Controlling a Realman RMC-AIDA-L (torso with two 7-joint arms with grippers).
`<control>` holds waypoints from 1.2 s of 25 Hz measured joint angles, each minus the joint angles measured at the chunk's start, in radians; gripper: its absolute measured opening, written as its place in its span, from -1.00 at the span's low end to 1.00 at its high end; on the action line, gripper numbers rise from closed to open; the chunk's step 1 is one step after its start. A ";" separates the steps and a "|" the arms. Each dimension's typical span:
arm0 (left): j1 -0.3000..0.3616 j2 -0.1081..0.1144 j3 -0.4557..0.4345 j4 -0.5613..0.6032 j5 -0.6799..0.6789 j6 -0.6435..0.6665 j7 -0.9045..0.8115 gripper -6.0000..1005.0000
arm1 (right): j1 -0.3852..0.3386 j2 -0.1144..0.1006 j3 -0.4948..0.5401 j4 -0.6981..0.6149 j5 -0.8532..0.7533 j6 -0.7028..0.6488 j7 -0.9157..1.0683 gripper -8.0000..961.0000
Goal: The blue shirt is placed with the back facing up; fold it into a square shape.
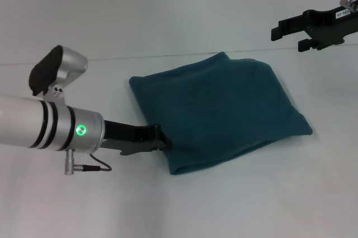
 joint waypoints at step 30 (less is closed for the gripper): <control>-0.062 -0.002 -0.046 -0.150 -0.020 -0.164 0.036 0.52 | 0.005 0.005 -0.003 0.000 0.000 0.007 -0.002 0.86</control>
